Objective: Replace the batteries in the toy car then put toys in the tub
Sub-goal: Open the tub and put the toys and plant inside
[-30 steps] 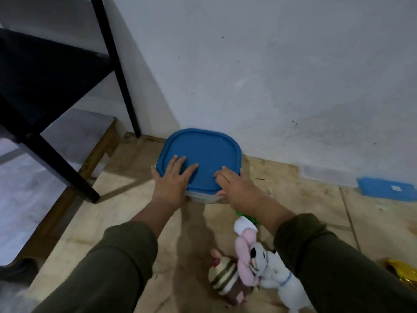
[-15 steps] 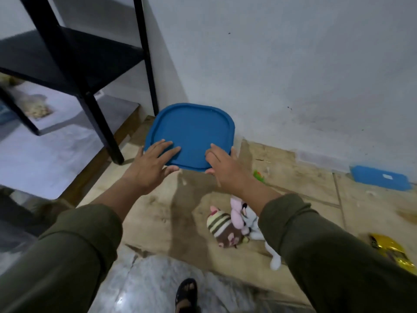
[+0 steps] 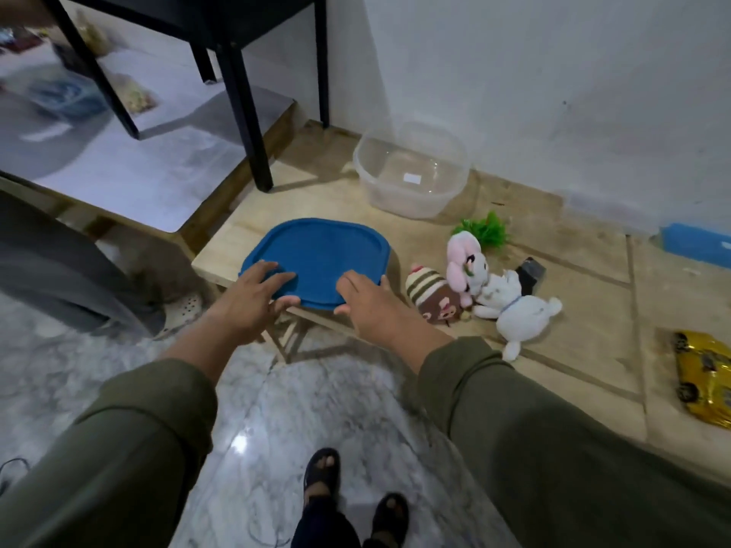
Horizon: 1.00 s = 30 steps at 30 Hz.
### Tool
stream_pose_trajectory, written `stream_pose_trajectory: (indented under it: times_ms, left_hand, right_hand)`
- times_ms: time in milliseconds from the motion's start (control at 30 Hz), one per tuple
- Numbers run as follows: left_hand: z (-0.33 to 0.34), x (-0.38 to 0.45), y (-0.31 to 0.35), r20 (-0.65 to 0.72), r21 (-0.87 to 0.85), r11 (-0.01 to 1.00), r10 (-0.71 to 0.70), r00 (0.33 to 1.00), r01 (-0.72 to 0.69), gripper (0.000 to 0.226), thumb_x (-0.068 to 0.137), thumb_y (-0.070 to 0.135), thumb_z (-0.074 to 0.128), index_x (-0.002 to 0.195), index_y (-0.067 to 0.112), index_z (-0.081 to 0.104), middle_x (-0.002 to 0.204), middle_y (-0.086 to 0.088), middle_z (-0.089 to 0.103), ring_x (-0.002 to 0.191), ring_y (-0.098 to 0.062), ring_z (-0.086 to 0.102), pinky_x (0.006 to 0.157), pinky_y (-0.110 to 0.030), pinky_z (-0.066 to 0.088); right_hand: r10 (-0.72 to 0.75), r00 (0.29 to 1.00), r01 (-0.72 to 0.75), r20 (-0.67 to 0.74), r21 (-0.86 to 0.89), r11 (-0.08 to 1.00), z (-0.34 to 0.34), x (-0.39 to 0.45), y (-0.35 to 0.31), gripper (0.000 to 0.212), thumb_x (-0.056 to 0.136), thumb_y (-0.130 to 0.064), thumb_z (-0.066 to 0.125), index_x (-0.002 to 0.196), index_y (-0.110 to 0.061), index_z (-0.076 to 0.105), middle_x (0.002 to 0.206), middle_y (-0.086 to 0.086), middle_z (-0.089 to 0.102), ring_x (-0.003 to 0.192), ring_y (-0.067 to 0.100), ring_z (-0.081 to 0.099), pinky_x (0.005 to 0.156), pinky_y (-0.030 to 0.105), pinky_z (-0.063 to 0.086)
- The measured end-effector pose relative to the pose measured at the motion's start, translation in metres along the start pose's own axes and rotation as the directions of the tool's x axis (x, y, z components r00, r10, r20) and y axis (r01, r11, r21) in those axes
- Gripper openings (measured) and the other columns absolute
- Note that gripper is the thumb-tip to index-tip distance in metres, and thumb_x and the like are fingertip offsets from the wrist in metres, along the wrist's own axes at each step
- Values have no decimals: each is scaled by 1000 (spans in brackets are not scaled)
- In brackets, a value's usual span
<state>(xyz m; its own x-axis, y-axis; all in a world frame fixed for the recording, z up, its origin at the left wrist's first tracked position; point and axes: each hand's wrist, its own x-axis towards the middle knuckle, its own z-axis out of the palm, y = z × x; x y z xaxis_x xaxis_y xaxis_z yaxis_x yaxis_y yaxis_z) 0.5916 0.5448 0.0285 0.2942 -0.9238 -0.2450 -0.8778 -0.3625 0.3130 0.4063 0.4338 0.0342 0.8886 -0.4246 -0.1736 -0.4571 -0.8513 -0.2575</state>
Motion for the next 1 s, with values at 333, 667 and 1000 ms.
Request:
stream_pose_trajectory:
  times_ms: [333,667,1000]
  left_hand:
    - [26,31,-20,294,35,996,-89,952,82,63,95,53,36,150,23,24,158,-6,12,143,-27,21,115,-41,26]
    - [-3,81,120,218,36,943,317,923,-332,102,73,56,71,148,45,2,159,-2,-3,145,-28,5,108,-61,23]
    - [62,114,223,317,245,878,328,890,-411,108,80,15,70,145,50,-9,154,-16,-21,127,-42,36,95,-49,45]
  right_hand:
    - [67,992,-64,103,-32,997,23,19,-1,34,94,-29,50,123,-13,43,122,9,46,110,28,49,91,44,40]
    - [374,825,-433,-423,-48,900,-43,-76,95,66,75,-33,65,136,-22,42,130,16,49,113,37,51,82,44,44]
    - [717,689,-724,-102,-137,676,3,-141,152,101,75,-56,66,147,-41,-4,137,14,34,122,37,37,83,45,44]
